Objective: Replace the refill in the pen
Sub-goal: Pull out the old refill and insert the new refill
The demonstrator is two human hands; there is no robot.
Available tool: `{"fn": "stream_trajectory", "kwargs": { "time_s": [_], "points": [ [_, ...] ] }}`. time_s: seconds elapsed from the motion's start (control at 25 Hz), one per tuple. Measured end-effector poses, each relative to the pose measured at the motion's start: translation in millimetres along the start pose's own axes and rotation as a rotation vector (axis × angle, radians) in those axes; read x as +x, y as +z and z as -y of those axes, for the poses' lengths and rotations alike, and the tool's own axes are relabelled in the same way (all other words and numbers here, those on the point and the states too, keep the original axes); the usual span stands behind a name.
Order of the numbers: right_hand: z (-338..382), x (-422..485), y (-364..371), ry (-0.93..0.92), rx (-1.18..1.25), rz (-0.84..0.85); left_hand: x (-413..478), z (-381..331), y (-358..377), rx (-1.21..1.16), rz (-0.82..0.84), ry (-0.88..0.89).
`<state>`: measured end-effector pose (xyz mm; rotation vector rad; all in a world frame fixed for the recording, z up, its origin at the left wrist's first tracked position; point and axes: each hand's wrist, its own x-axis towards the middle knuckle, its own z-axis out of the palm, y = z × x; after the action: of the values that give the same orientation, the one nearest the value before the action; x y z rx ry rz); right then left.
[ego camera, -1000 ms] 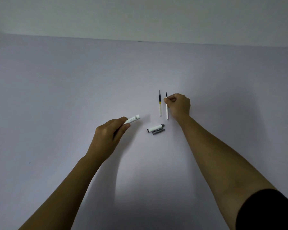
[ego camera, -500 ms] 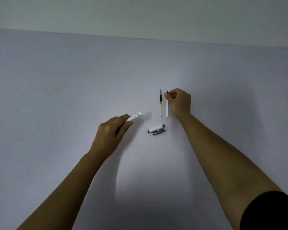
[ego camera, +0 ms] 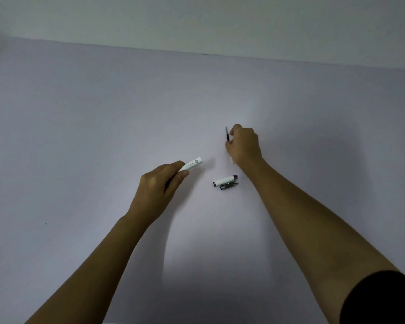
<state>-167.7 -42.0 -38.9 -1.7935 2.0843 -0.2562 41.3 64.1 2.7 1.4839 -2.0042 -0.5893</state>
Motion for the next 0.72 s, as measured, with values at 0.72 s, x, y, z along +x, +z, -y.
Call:
{"fn": "stream_trajectory", "kwargs": {
  "time_s": [0.72],
  "points": [
    [27, -43, -38, 0.331, 1.406, 0.127, 2, 3, 3, -0.036, -0.075, -0.109]
  ]
}}
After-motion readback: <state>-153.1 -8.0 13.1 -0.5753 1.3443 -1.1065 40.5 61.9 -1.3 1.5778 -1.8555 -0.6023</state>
